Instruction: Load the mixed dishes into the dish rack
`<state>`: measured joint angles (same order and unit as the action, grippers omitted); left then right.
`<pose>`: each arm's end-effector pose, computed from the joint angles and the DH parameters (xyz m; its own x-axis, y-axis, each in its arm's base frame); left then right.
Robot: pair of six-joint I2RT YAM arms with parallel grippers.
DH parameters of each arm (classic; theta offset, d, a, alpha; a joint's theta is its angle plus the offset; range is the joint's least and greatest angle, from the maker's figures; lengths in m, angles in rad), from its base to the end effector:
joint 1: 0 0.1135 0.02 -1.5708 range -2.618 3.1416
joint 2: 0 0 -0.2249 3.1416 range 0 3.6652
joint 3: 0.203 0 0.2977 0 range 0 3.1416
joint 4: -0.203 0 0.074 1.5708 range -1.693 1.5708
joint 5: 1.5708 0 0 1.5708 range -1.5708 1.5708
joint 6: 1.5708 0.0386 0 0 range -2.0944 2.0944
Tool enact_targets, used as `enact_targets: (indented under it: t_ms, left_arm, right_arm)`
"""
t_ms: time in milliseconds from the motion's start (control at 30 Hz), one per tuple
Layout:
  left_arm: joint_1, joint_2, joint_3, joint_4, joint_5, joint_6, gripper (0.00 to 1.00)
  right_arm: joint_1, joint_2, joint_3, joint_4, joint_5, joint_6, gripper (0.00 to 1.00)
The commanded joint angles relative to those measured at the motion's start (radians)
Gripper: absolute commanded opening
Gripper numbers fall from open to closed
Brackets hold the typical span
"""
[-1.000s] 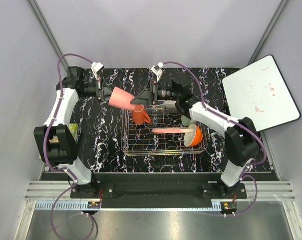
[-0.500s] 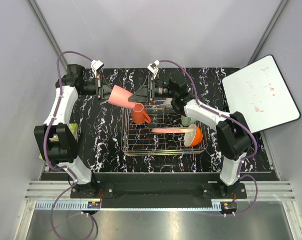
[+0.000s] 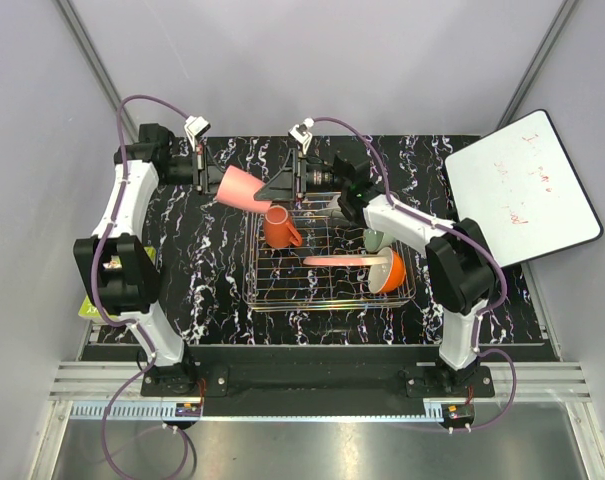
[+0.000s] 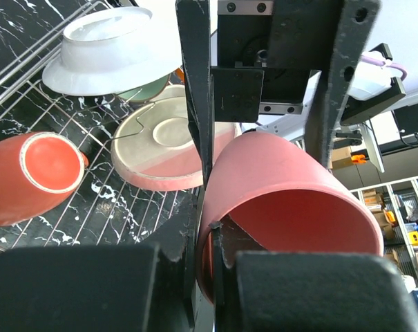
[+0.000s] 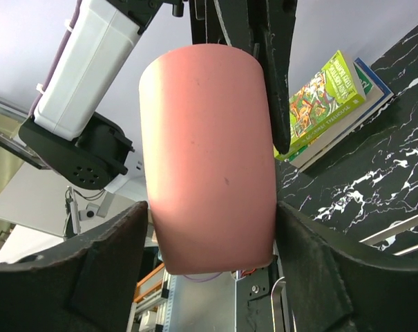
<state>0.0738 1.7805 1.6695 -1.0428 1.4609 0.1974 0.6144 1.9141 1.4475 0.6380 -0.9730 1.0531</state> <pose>0.3967 -0.0091 0.2893 -0.8170 -0.0388 -0.5754 0.5646 0.1496 -0.8117 0.3717 0.3013 0.2640 -0.7913 0.0403 -0.6101 -0.6110 -0.0902 0.7865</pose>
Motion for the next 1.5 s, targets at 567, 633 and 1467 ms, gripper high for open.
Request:
enact_targets:
  t_ms: [567,633,1467]
  left_arm:
    - [0.168,0.020,0.059,-0.504,0.038,0.583,0.82]
    - [0.219,0.014,0.046,-0.502,0.021,0.580,0.86]
    - [0.182,-0.320,-0.383,0.084,-0.677,0.100,0.99]
  right_arm:
    - [-0.005,-0.185,0.119,-0.799,0.202,-0.522,0.00]
    - [-0.004,-0.211,0.129,-0.928,0.243,-0.591,0.00]
    - [0.289,0.011,0.501,-1.739,0.967,-0.920,0.00]
